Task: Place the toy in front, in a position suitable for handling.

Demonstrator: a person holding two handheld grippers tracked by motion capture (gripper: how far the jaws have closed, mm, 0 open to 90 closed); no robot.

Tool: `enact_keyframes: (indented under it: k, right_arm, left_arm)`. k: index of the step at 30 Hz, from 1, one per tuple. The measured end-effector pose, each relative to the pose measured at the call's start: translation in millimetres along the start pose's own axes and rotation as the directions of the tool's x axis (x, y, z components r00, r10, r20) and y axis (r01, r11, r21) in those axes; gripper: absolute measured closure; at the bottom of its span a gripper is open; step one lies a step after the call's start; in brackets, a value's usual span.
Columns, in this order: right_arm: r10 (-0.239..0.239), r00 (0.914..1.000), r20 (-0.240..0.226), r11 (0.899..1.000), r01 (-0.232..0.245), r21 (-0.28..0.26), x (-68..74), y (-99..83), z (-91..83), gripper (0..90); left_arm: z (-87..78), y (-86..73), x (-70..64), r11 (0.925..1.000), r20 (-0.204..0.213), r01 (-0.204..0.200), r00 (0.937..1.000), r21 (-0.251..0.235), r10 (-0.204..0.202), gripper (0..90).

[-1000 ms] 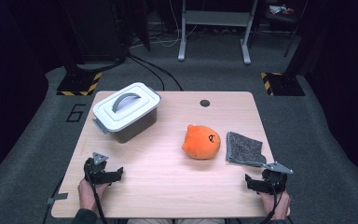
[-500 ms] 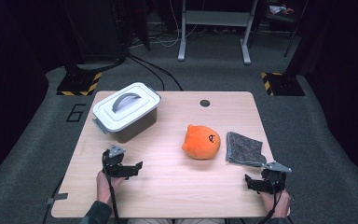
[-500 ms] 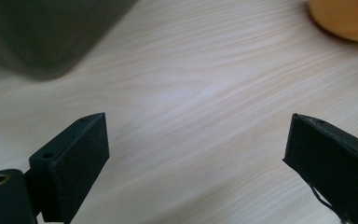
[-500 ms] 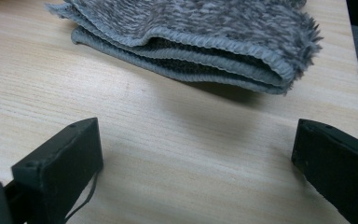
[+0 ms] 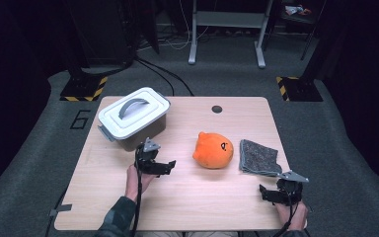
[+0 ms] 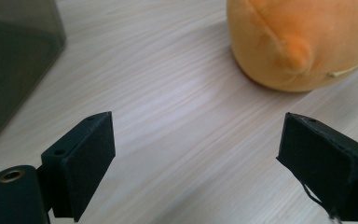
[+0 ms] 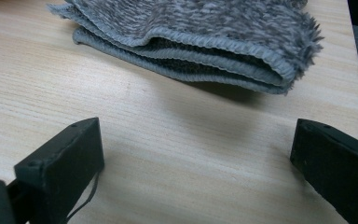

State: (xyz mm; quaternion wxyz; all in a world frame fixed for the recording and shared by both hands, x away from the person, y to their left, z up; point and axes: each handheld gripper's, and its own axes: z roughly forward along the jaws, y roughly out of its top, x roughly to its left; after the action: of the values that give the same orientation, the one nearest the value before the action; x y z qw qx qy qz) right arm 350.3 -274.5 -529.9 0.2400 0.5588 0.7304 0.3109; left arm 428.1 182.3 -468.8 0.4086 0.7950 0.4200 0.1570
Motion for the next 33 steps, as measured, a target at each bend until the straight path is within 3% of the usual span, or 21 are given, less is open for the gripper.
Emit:
enact_keyframes:
  k: [5,15,25,31,33]
  right_arm:
    - [-0.002,1.0,-0.001,1.0,0.002,-0.001,-0.1,-0.1,-0.1,2.1]
    - [-0.002,1.0,-0.001,1.0,0.002,-0.001,-0.1,-0.1,-0.1,2.0]
    - [-0.001,1.0,-0.002,1.0,0.001,-0.001,-0.2,-0.1,-0.1,2.1]
    - [0.004,1.0,0.004,1.0,-0.004,-0.005,0.0,-0.1,0.0,2.7]
    - [0.004,1.0,0.004,1.0,-0.004,-0.005,0.1,-0.1,-0.2,2.7]
  left_arm:
    - [11.4,17.9,-5.9,0.9999,0.041,-0.01,0.9991,-0.012,0.011,10.7]
    - [37.4,51.5,-32.4,0.9961,0.097,-0.088,0.9914,0.002,0.088,13.1]
    - [61.0,68.1,-45.6,0.9923,0.14,-0.118,0.9838,0.037,0.112,17.8]
    - [72.0,66.6,-47.1,0.9885,0.192,-0.127,0.9753,0.081,0.11,28.0]
    - [73.9,64.5,-49.0,0.9885,0.205,-0.13,0.9724,0.078,0.112,39.5]
